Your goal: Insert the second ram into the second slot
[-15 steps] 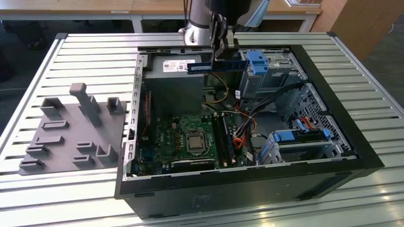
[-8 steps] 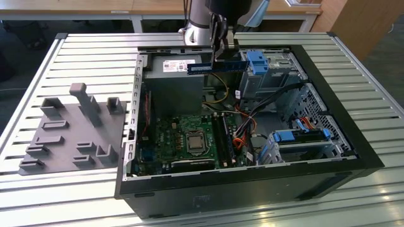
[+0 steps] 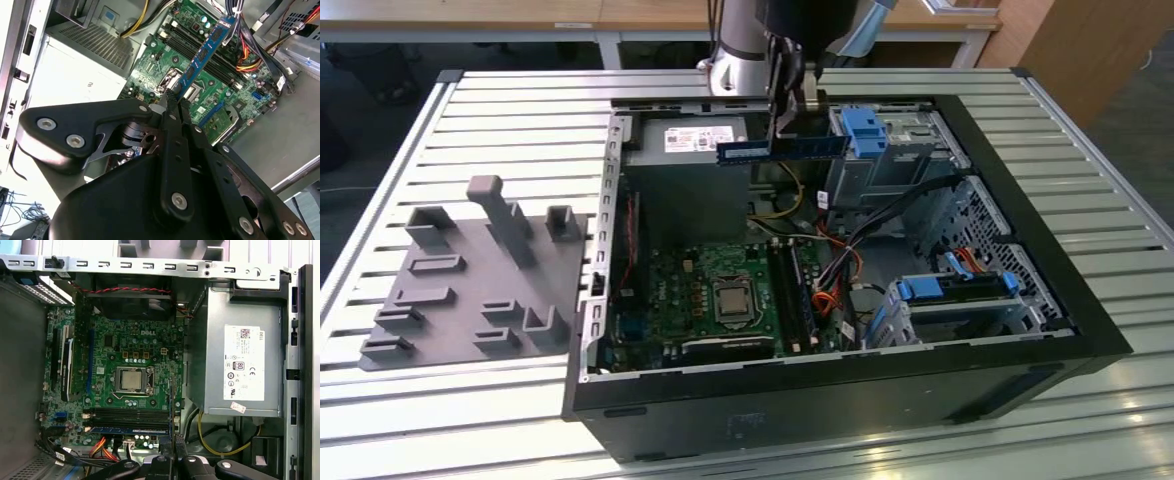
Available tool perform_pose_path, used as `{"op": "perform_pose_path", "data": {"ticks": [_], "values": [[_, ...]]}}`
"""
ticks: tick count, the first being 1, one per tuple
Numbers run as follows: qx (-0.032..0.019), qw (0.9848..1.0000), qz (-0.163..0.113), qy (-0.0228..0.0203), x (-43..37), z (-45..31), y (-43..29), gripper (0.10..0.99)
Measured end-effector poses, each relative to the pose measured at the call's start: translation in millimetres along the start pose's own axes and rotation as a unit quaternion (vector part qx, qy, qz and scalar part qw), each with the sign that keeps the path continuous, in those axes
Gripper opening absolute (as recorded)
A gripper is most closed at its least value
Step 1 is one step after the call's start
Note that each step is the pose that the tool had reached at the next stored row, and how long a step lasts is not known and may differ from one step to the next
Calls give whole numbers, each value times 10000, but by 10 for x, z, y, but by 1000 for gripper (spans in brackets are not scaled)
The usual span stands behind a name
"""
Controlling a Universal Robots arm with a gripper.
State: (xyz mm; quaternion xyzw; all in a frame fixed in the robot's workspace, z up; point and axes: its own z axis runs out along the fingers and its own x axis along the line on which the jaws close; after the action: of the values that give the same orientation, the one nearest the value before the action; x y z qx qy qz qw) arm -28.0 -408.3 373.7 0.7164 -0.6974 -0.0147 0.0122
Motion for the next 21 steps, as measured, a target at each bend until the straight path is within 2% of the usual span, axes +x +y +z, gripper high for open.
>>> {"op": "perform_pose_path", "data": {"ticks": [21], "values": [[0,10000,0,3,128,2,4,137]]}}
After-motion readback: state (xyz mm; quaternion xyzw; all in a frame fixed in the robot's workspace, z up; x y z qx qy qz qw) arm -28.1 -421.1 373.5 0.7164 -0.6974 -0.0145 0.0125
